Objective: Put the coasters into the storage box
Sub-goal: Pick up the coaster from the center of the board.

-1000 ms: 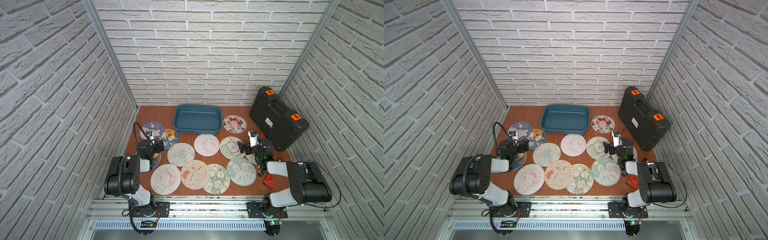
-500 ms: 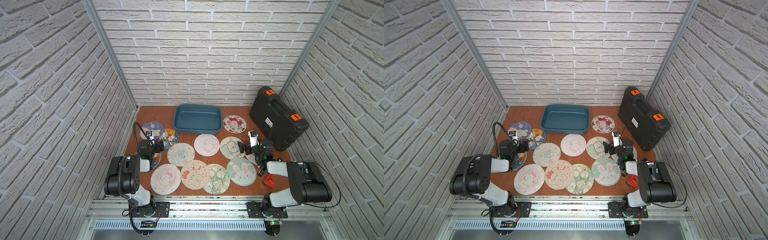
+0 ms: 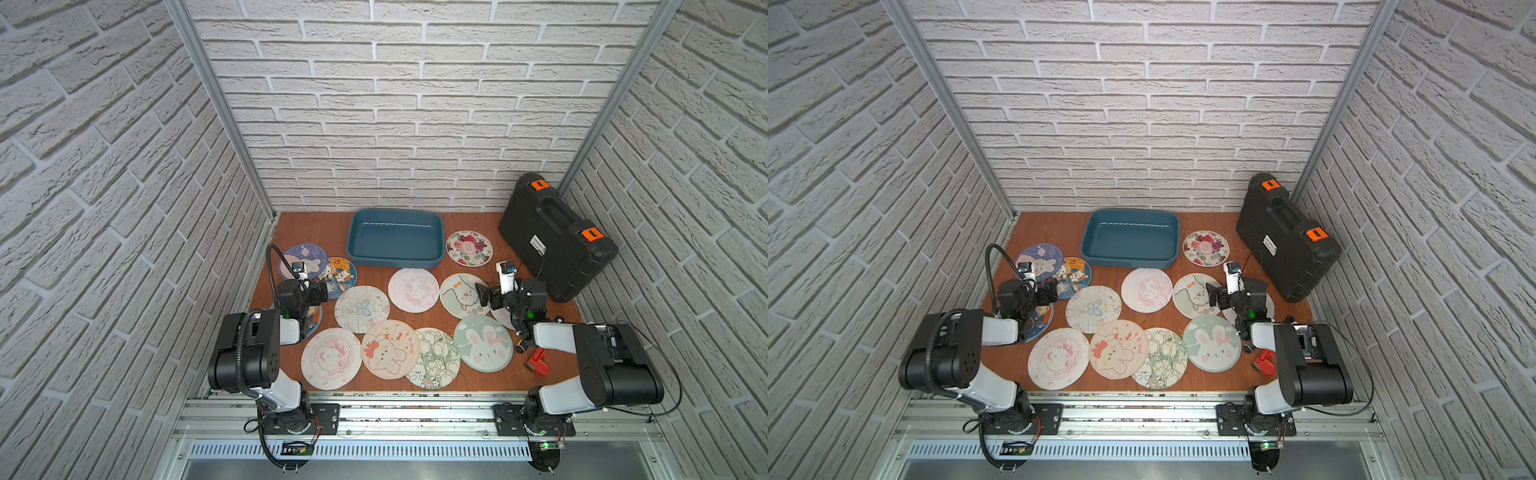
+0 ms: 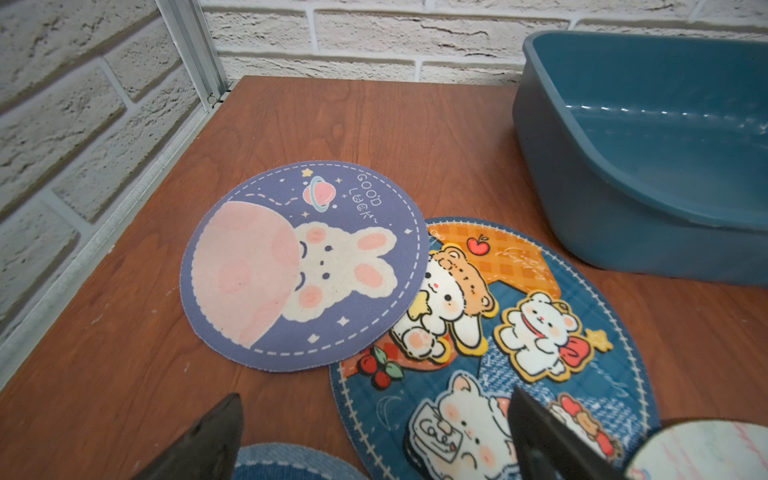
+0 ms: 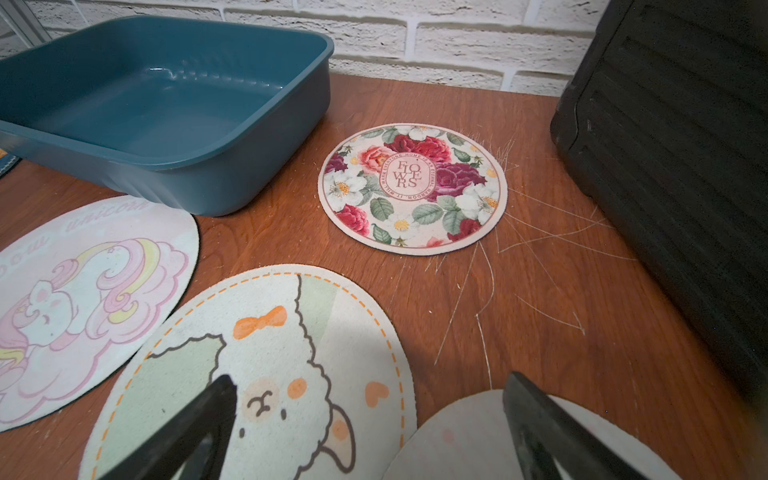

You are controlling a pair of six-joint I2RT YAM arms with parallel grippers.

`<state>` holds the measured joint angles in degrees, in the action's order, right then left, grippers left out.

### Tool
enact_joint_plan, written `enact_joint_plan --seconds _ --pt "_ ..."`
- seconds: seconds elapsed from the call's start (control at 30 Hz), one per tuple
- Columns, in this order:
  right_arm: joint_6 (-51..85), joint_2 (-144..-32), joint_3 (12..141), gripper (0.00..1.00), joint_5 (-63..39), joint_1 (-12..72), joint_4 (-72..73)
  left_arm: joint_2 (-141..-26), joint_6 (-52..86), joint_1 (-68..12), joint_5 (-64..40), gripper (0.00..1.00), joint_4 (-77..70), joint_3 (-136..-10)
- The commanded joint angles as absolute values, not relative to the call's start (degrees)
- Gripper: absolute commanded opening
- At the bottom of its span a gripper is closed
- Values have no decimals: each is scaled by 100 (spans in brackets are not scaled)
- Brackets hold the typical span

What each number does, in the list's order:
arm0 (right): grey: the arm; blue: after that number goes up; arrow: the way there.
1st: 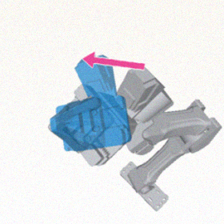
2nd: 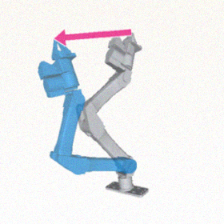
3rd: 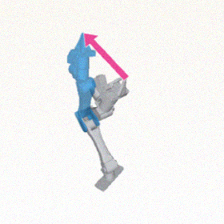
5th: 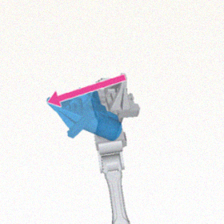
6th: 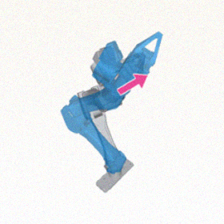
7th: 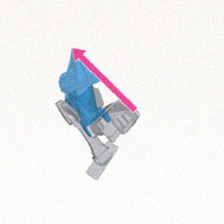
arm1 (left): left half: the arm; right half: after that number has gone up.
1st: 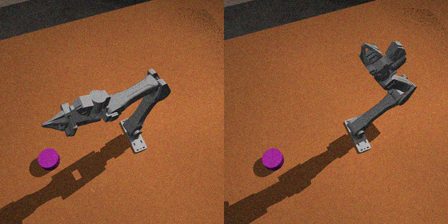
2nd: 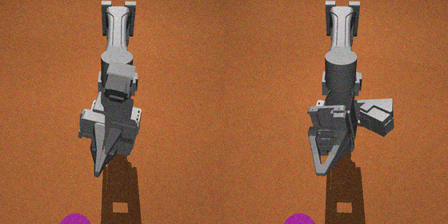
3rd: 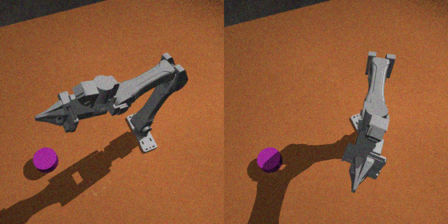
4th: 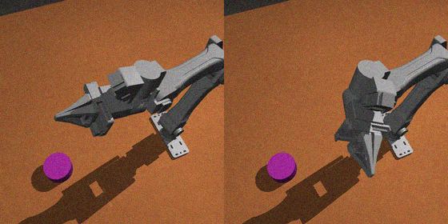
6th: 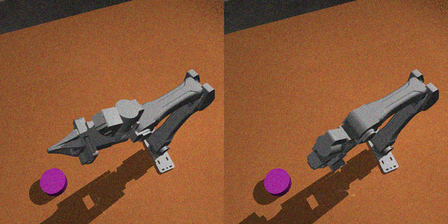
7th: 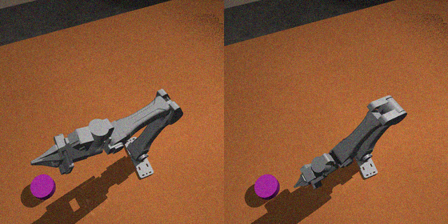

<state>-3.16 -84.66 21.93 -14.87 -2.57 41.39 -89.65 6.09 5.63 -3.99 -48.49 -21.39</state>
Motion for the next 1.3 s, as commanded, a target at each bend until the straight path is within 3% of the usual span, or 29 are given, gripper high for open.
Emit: enact_joint_plan --seconds 0.0,0.1,0.2,0.23,0.33,0.43,0.97,1.27 --pt "-226 -8473 2282 100 -1532 -229 4429 -9007 546 609 -461 98 -5300 -2207" --pt "-248 -8450 2267 100 -1561 -225 4477 -8767 398 409 -105 98 -5129 -2196" --pt "-313 -8225 2571 100 -1620 -216 3782 -8177 358 205 301 98 -4065 -2503" --pt "-318 -8112 2945 100 -1677 -211 2904 -7987 453 175 387 98 -3460 -2714" --pt "-399 -8309 4463 86 -1712 -180 158 -7639 751 42 457 98 -2142 -3247" --pt "-231 -8699 5325 72 -1751 -88 -1027 -7506 1026 -288 540 98 -1489 -3527" --pt "761 -8027 5238 70 -1633 879 -1721 -8640 2093 -3286 1474 98 75 -4775" --pt "1373 -8057 5107 70 -1838 1428 -1947 -9607 3206 -3915 771 98 -663 -5124"
